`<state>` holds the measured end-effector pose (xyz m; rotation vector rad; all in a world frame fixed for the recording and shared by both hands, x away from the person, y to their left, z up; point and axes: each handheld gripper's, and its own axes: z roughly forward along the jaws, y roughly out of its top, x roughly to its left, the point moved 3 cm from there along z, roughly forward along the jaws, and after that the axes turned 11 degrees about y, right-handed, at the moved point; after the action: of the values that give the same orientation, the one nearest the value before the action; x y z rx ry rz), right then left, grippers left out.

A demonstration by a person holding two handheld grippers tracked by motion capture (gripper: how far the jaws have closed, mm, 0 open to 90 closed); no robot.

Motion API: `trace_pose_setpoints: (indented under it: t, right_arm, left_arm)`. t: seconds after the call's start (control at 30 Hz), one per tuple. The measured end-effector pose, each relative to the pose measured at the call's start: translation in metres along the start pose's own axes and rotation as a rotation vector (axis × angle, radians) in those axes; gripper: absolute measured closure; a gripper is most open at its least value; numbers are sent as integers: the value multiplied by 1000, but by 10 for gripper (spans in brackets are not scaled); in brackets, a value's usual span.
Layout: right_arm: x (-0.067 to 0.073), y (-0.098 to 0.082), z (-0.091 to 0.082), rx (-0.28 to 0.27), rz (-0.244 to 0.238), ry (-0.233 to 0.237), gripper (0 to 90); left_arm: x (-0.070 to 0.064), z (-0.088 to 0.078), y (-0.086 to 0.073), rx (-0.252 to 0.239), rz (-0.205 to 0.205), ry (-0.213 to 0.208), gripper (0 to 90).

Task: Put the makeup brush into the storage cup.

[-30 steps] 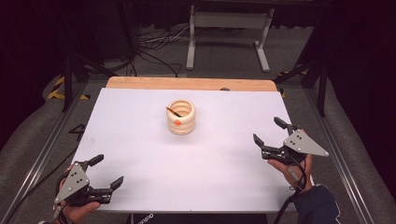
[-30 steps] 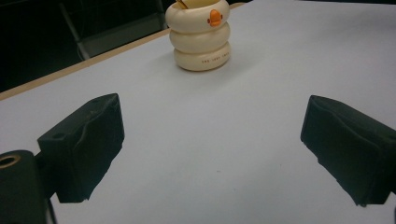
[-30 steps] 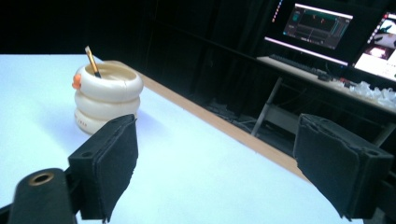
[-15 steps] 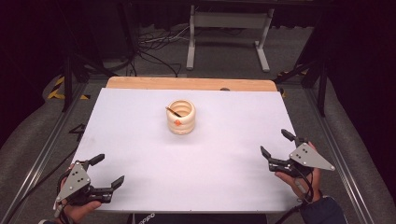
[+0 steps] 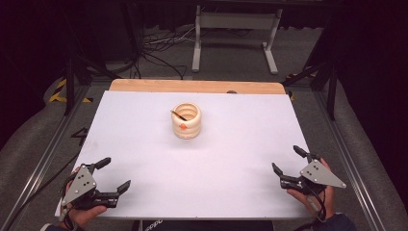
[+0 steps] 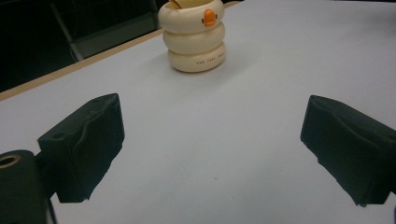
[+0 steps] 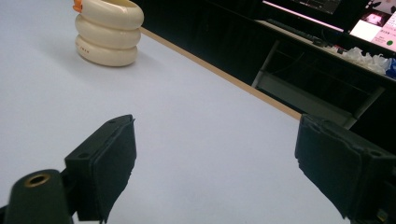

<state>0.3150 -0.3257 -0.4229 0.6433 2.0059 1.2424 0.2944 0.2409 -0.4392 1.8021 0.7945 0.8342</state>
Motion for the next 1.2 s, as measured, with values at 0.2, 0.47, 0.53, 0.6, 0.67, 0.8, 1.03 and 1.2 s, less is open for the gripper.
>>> trace_pose_setpoints:
  t: [0.2, 0.47, 0.53, 0.6, 0.67, 0.8, 1.03, 1.2]
  right_arm:
    - [3, -10, -6, 12, 12, 1, 132]
    - [3, -20, -15, 13, 40, -10, 131]
    - [3, -22, -17, 12, 46, -13, 130]
    - [3, -24, -19, 5, 55, -10, 129]
    - [4, -26, -22, 2, 62, -11, 128]
    - [5, -30, -29, -12, 76, -15, 127]
    - [5, -34, -40, -30, 102, -39, 125]
    - [4, -35, -39, -30, 112, -41, 124]
  left_arm:
    - [0, 0, 0, 0, 1, 1, 69]
    - [0, 2, 0, 2, -1, -1, 70]
    - [0, 3, 0, 2, -2, -2, 69]
    - [0, 3, 0, 3, -2, -5, 69]
    - [0, 4, 1, 4, 2, -7, 70]
    - [-1, 6, 2, 0, 7, -10, 69]
    - [-2, 6, 3, -2, 12, -9, 69]
    - [-3, 7, 4, -3, 10, -15, 69]
